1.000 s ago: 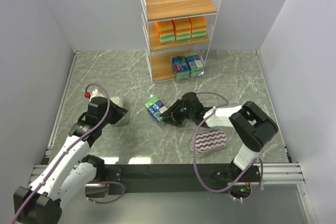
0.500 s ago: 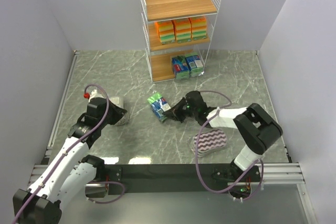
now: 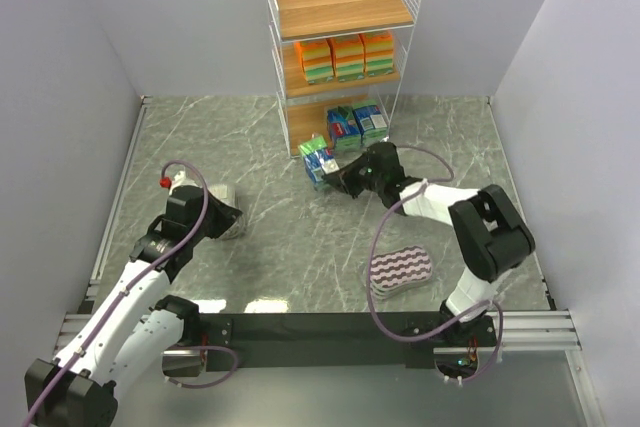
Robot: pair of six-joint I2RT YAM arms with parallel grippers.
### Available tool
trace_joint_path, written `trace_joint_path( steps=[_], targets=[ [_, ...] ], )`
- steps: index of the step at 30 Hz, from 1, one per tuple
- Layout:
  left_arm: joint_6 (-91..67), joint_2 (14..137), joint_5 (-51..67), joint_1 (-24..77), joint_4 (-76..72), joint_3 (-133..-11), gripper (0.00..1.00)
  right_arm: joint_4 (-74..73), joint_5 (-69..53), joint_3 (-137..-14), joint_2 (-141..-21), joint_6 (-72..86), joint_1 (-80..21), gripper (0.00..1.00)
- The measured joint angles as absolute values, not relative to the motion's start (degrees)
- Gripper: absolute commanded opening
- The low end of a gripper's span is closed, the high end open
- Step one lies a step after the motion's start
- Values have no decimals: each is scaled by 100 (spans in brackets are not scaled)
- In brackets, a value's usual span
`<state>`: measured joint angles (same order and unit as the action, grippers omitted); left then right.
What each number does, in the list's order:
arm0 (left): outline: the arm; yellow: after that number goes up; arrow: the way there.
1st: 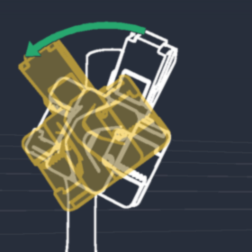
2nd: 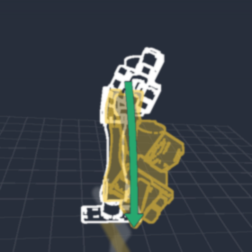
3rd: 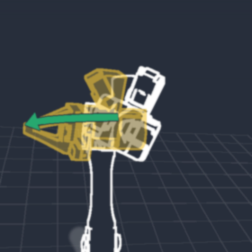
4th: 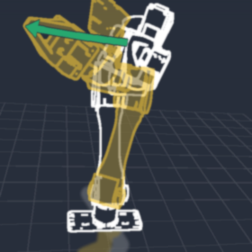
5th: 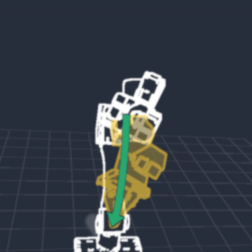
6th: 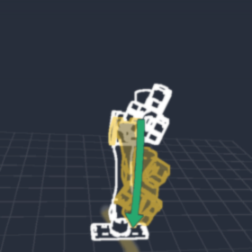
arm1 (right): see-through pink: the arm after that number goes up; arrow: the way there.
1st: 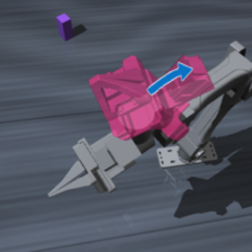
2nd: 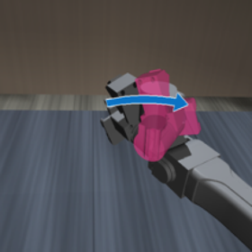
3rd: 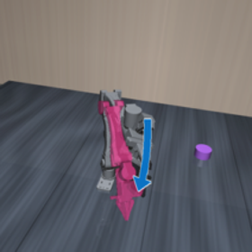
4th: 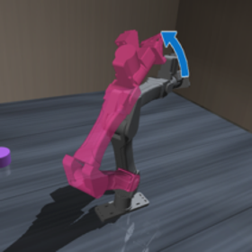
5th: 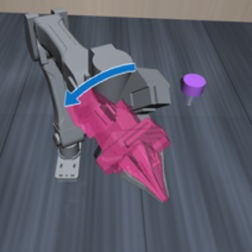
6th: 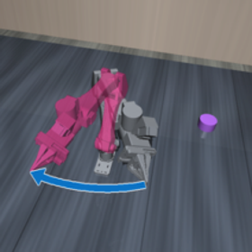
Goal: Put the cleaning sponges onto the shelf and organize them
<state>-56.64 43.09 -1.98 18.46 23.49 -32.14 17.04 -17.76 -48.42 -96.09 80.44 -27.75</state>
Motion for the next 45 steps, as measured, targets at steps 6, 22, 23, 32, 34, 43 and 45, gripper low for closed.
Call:
trace_joint_path(
  steps=[6,22,23,32,34,43,45],
  targets=[
    [-5658,4281,-200,1846,2436,-3216,1,1660,-1645,-5712,-10302,8147,-2700,0],
    [-5640,4167,-246,1846,2517,-3227,1,1293,-1267,-7356,-11653,8720,-2670,0],
    [-5640,4165,-246,1846,2517,-3227,1,1278,-1240,-7373,-11690,8753,-2670,1],
    [-5640,4132,-248,1846,2517,-3225,1,1160,-762,-7555,-11819,8908,-2674,5],
    [-5640,4132,-246,1846,2517,-3225,1,1188,-681,-7599,-11821,8938,-2681,6],
    [-5640,4086,-257,1846,2526,-3225,1,1122,-642,-8162,-12202,9002,-2689,14],
    [-5640,4071,-274,1846,2547,-3225,1,1050,-642,-8248,-12291,8982,-2703,19]
  ],
)
